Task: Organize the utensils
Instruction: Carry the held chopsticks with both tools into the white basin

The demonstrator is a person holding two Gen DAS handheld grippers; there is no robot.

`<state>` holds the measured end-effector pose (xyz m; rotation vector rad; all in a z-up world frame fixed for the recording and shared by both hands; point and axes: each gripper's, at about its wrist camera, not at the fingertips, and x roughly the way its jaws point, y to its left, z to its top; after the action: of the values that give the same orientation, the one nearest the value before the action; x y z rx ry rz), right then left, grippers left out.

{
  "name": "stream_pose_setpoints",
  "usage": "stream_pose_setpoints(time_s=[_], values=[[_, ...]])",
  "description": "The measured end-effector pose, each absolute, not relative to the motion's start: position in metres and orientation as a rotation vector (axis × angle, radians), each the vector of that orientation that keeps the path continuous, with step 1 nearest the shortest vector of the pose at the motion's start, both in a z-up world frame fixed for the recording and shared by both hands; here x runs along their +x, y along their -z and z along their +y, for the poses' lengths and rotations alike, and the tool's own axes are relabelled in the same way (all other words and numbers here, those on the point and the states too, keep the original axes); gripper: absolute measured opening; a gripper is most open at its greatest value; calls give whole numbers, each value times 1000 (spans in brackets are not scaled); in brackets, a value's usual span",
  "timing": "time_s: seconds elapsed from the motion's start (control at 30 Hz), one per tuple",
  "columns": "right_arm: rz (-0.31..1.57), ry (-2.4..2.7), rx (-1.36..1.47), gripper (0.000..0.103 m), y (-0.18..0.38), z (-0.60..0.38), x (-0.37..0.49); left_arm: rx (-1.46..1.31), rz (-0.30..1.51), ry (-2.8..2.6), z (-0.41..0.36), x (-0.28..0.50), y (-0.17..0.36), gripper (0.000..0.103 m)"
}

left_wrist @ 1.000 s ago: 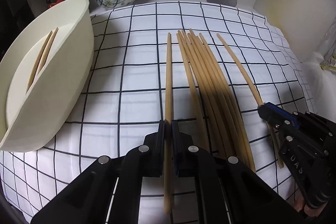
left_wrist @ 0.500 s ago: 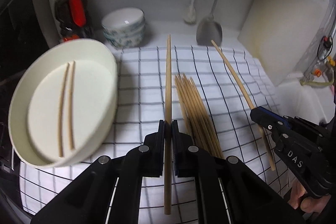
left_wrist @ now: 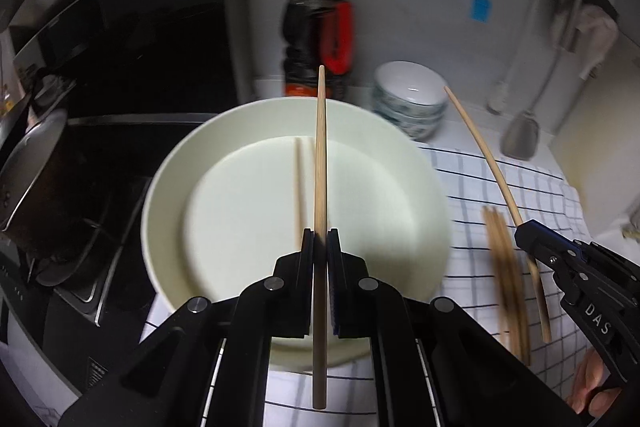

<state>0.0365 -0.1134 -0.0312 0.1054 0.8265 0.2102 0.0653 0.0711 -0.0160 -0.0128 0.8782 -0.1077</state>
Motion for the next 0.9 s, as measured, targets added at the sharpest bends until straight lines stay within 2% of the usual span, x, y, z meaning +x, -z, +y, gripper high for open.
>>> stream_pose_setpoints(time_s=[0.4,0.9], values=[[939,-289,112,6,60,-35,103,-16,923,71,113,106,44,7],[1036,-275,66,7,87,-9,122,-17,1011,100,118,126,74,7]])
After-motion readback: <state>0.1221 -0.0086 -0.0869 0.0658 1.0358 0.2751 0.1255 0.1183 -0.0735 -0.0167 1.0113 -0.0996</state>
